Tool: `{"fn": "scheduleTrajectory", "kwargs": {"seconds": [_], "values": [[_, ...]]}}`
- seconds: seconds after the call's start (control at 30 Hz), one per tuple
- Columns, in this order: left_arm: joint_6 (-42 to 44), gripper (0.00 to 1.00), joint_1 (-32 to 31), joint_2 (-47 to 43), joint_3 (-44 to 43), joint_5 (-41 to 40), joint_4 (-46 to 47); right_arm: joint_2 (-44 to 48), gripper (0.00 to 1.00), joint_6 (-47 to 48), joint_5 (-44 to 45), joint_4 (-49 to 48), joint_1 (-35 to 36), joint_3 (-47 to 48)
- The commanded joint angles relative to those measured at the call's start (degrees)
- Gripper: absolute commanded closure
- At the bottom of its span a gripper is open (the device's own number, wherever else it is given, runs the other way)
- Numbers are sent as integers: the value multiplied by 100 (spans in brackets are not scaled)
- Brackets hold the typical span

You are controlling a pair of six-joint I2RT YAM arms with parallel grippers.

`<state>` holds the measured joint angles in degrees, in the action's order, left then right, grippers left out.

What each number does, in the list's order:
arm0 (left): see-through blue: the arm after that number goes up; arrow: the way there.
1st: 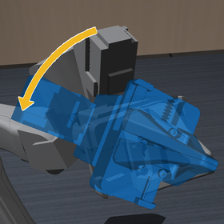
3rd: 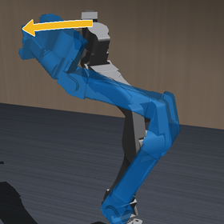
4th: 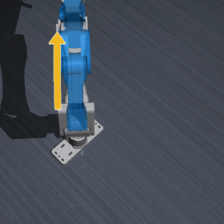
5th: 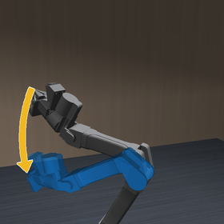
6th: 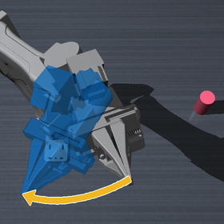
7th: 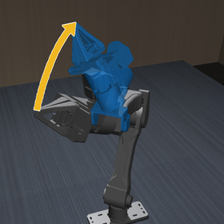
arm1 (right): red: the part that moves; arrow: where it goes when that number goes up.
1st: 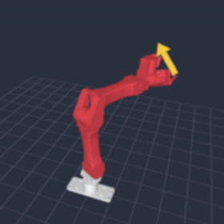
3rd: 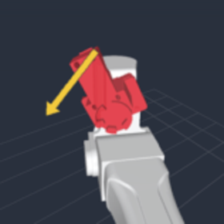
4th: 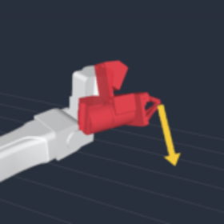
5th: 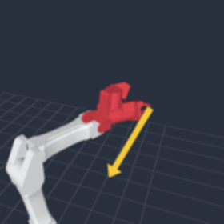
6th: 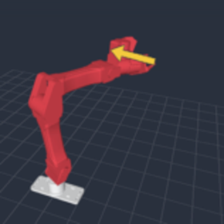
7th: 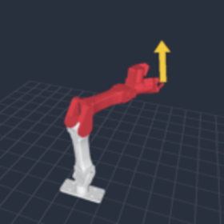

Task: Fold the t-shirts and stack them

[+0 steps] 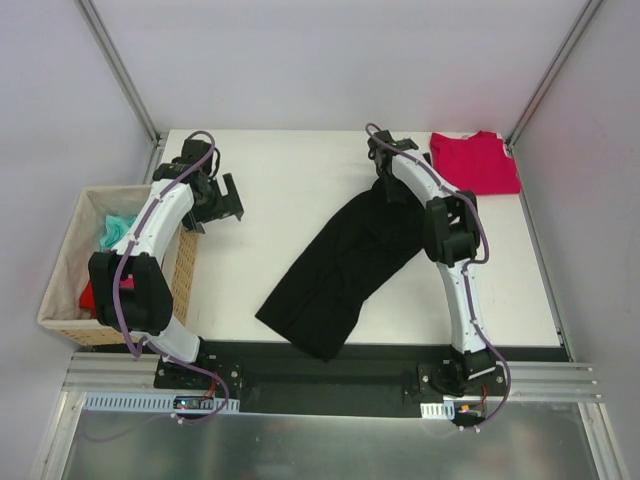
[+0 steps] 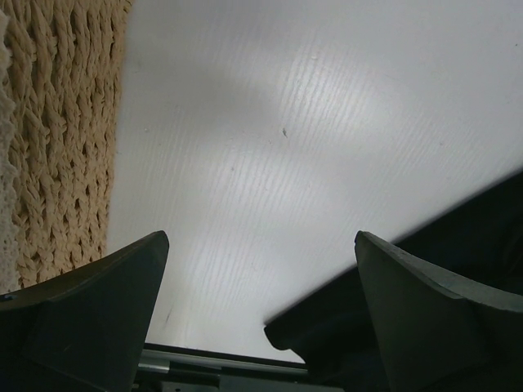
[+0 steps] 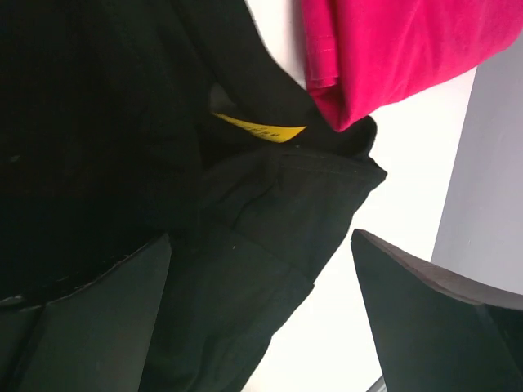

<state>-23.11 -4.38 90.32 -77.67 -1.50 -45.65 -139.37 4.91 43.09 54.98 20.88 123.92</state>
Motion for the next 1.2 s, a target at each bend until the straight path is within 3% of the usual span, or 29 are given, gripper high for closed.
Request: {"fn": "scheduleTrajectory", "kwargs": {"seconds": [0.0, 0.17, 0.53, 0.8, 1.17], "values": [[97, 1, 69, 55, 85, 141, 3, 85, 3, 37, -38, 232, -338, 256], [105, 1, 69, 143, 68, 290, 21, 208, 3, 27, -160, 145, -533, 71], [132, 1, 69, 143, 103, 229, 21, -555, 3, 414, -969, 320, -296, 1440], [149, 1, 60, 135, 120, 185, 21, -714, 3, 581, -1540, 30, -155, 1723], [158, 1, 60, 205, 112, 211, 21, -30, 3, 678, -962, -163, -67, 1232]]}}
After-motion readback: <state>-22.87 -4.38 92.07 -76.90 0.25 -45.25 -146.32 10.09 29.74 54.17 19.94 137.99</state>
